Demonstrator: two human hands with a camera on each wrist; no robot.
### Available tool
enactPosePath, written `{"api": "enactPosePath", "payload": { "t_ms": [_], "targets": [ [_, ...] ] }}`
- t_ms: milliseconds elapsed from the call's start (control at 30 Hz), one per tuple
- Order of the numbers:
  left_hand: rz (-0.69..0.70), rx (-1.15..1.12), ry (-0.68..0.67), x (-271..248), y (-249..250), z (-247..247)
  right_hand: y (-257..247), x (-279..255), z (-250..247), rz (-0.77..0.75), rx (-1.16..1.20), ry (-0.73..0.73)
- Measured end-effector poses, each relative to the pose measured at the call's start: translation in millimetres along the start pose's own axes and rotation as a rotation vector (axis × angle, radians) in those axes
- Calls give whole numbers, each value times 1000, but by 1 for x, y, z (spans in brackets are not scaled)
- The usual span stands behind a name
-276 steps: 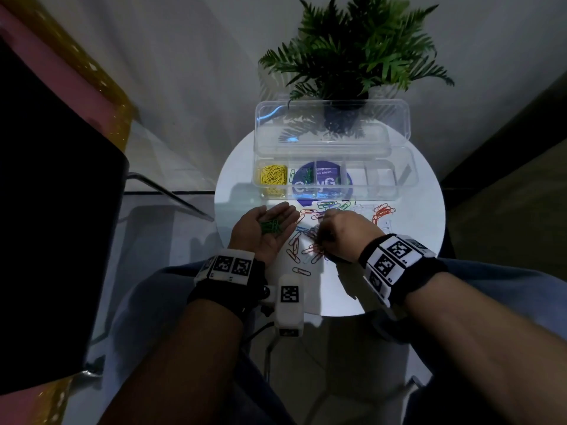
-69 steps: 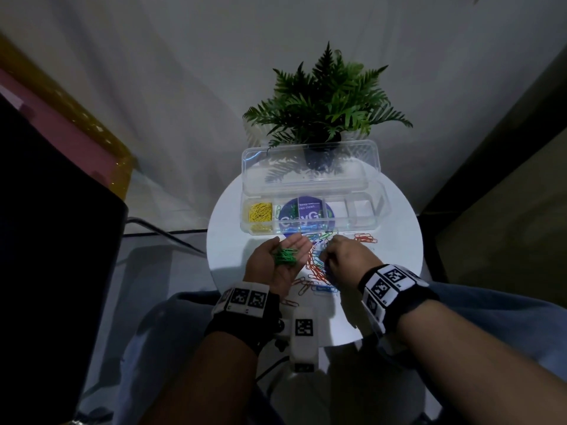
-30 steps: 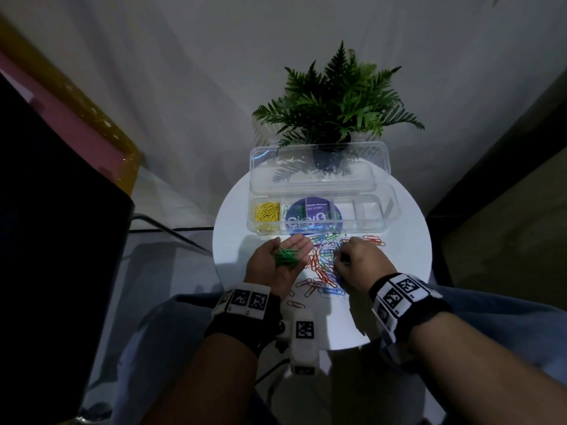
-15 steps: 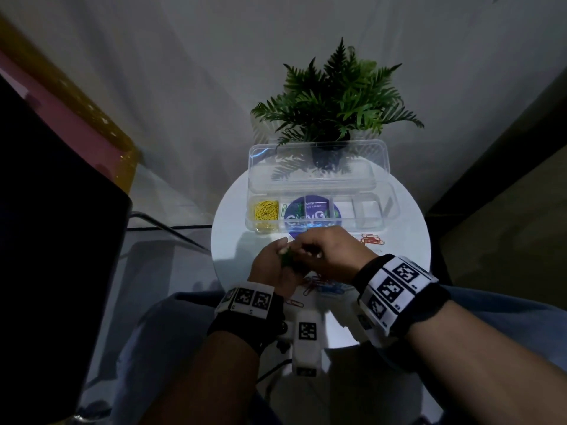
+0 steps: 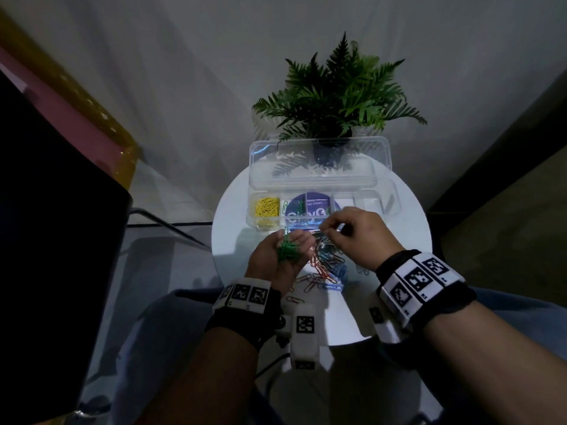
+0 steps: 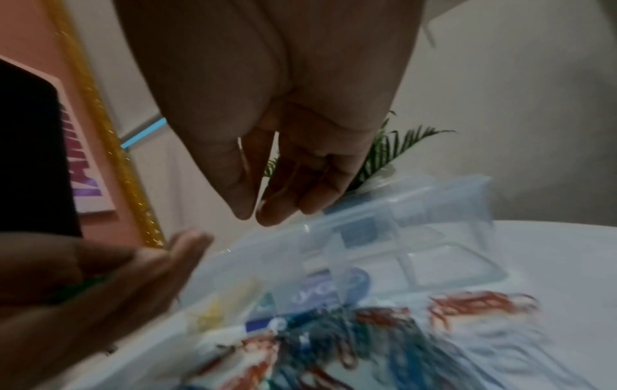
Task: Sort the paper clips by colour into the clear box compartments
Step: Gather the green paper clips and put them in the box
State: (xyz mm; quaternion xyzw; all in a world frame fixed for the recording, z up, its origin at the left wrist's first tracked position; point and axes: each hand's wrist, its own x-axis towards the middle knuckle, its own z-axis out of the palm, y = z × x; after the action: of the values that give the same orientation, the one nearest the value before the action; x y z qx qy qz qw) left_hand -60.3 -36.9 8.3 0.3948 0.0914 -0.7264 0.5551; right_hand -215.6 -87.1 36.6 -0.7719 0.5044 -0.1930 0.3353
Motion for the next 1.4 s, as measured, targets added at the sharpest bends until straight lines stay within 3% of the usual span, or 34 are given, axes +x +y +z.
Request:
{"api": "enactPosePath", "payload": {
  "t_ms": [133, 300, 467, 667, 1033, 1200, 1400],
  "targets": [
    [30, 29, -83, 5, 3, -3, 22, -1, 9, 145, -67, -25],
    [48, 35, -186, 7, 7, -10, 35, 0, 27, 250, -219, -311],
    [24, -7, -208, 9, 11, -14, 40, 0, 24, 221, -235, -165],
    [37, 11, -203, 6, 12, -12, 33, -2, 32, 157, -313, -271],
    [17, 2, -175, 10, 10, -13, 29, -6, 47, 189, -313, -234],
    [-14, 9, -249, 11, 8, -12, 35, -6, 44, 230, -209, -111],
    [5, 37, -223, 12, 8, -14, 34, -2, 42, 180, -324, -252]
  ]
}}
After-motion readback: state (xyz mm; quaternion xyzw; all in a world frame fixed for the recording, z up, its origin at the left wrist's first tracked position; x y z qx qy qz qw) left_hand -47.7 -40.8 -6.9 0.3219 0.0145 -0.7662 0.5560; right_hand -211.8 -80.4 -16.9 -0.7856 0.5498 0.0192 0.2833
